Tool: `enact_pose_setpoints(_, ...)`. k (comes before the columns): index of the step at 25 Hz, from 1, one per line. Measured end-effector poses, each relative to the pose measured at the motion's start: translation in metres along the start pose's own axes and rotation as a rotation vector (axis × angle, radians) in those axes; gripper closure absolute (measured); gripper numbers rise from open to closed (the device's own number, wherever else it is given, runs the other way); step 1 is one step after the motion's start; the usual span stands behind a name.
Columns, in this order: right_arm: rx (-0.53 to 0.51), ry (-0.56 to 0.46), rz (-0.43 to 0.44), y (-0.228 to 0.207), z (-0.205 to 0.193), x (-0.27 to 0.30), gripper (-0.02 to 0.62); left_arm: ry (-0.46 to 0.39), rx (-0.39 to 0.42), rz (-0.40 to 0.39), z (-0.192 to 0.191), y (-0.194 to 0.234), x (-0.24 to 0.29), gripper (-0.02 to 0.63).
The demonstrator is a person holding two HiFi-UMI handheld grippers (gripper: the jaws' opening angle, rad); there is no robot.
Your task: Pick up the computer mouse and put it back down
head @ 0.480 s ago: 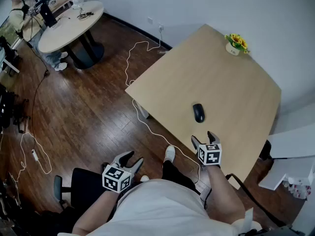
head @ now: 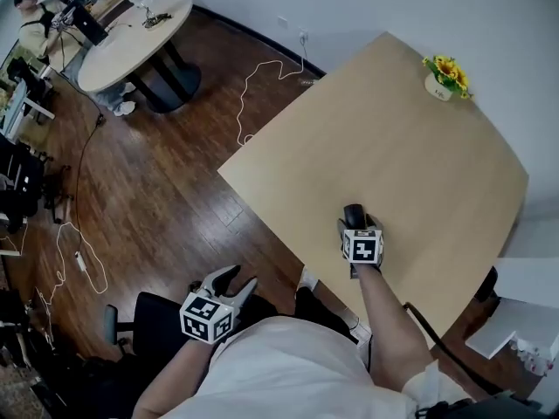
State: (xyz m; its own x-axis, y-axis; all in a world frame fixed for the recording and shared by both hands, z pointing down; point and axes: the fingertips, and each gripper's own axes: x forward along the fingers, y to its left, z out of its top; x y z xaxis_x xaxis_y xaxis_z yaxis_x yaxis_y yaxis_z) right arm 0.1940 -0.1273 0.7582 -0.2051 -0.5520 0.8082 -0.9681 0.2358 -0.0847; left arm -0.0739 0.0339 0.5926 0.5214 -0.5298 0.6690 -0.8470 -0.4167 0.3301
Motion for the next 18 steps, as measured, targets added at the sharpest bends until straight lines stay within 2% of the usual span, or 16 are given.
enact_pose_setpoints(4,-0.017,-0.01,-0.024,0.001,-0.004,0.011,0.235,0.026,-0.004,0.017,0.002,0.007,0.004,0.425)
enact_pose_setpoints(8,-0.019,-0.012,-0.028,0.002,-0.006,0.011,0.301,0.029,0.003,0.008,0.015,0.013,0.01,0.425)
enact_pose_setpoints(13,-0.037,0.004,-0.02,0.004,-0.006,0.011,0.307,0.014,0.039,-0.016,0.033,0.02,0.015,0.425)
enact_pose_setpoints(18,0.004,-0.001,-0.014,0.004,-0.003,-0.009,0.307,-0.009,0.07,-0.052,0.049,0.025,0.015,0.425)
